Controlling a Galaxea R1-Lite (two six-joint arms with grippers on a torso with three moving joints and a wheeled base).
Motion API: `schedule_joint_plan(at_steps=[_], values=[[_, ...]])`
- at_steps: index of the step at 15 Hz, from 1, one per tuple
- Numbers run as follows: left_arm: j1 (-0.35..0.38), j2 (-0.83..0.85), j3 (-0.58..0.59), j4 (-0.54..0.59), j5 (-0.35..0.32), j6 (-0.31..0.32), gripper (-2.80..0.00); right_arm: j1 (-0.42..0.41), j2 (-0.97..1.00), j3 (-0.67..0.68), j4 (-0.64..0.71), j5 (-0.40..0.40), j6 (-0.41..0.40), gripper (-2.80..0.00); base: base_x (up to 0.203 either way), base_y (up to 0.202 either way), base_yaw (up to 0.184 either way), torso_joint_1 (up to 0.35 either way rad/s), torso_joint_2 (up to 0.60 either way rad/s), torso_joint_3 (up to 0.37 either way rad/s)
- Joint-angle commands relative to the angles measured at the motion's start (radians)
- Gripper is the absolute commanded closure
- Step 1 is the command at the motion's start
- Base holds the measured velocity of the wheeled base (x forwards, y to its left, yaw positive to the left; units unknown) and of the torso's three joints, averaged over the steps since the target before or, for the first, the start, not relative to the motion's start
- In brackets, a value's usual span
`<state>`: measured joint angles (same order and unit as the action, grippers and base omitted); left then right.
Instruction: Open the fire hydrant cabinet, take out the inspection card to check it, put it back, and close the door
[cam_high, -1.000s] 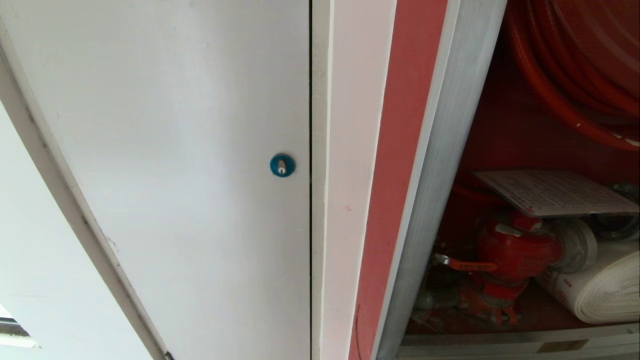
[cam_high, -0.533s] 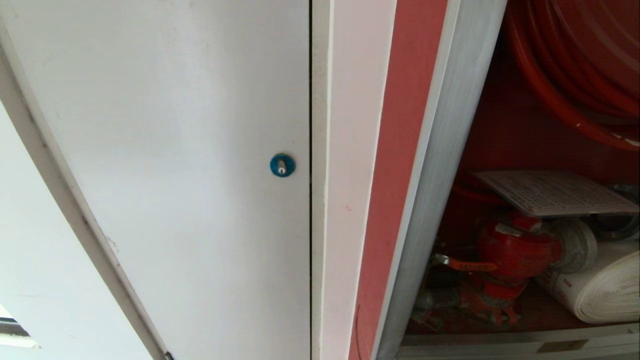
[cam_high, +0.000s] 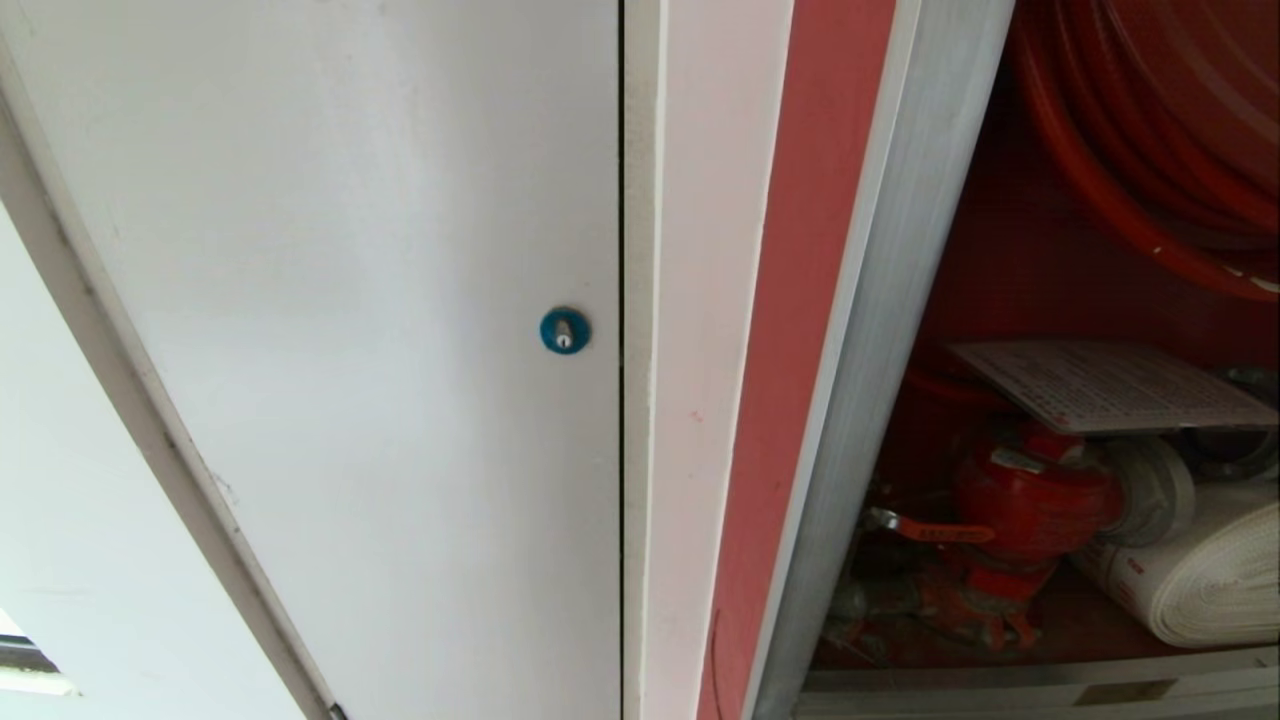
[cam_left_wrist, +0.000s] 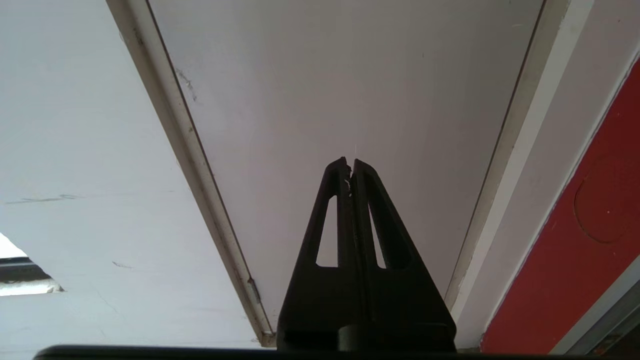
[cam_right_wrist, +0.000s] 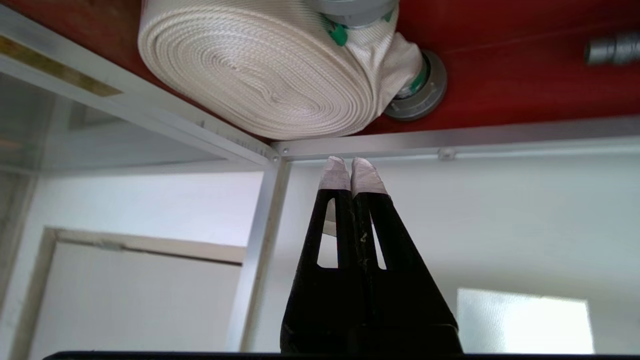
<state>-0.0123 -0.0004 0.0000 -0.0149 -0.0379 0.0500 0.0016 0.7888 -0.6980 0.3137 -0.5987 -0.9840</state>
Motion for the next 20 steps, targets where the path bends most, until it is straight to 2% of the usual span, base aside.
schedule_joint_plan(at_steps=[1, 4, 6, 8, 9, 12, 14, 16, 19, 20], values=[[0.0, 0.0, 0.012, 0.0, 0.0, 0.001, 0.0, -0.004, 0.064, -0.033, 0.008, -0.003, -0.026, 0.0, 0.0, 0.0, 0.0, 0.0, 0.0, 0.0], [0.0, 0.0, 0.012, 0.0, 0.0, 0.001, 0.0, -0.051, 0.094, -0.089, 0.047, -0.016, -0.113, 0.0, 0.0, 0.0, 0.0, 0.0, 0.0, 0.0], [0.0, 0.0, 0.012, 0.0, 0.0, 0.001, 0.0, -0.049, 0.084, -0.134, 0.103, -0.081, -0.169, 0.0, 0.0, 0.0, 0.0, 0.0, 0.0, 0.0], [0.0, 0.0, 0.012, 0.0, 0.0, 0.001, 0.0, -0.034, 0.071, -0.151, 0.128, -0.072, -0.181, 0.0, 0.0, 0.0, 0.0, 0.0, 0.0, 0.0], [0.0, 0.0, 0.012, 0.0, 0.0, 0.001, 0.0, -0.034, 0.061, -0.147, 0.129, -0.034, -0.191, 0.0, 0.0, 0.0, 0.0, 0.0, 0.0, 0.0], [0.0, 0.0, 0.012, 0.0, 0.0, 0.001, 0.0, -0.045, 0.05, -0.152, 0.155, 0.201, -0.208, 0.0, 0.0, 0.0, 0.0, 0.0, 0.0, 0.0], [0.0, 0.0, 0.012, 0.0, 0.0, 0.001, 0.0, -0.048, 0.05, -0.177, 0.184, 0.258, -0.282, 0.0, 0.0, 0.0, 0.0, 0.0, 0.0, 0.0], [0.0, 0.0, 0.012, 0.0, 0.0, 0.001, 0.0, -0.058, 0.061, -0.202, 0.199, 0.276, -0.362, 0.0, 0.0, 0.0, 0.0, 0.0, 0.0, 0.0], [0.0, 0.0, 0.012, 0.0, 0.0, 0.001, 0.0, -0.174, 0.102, -0.213, 0.165, 0.295, -0.469, 0.0, 0.0, 0.0, 0.0, 0.0, 0.0, 0.0], [0.0, 0.0, 0.012, 0.0, 0.0, 0.001, 0.0, -0.235, 0.114, -0.212, 0.152, 0.345, -0.496, 0.0, 0.0, 0.0, 0.0, 0.0, 0.0, 0.0]])
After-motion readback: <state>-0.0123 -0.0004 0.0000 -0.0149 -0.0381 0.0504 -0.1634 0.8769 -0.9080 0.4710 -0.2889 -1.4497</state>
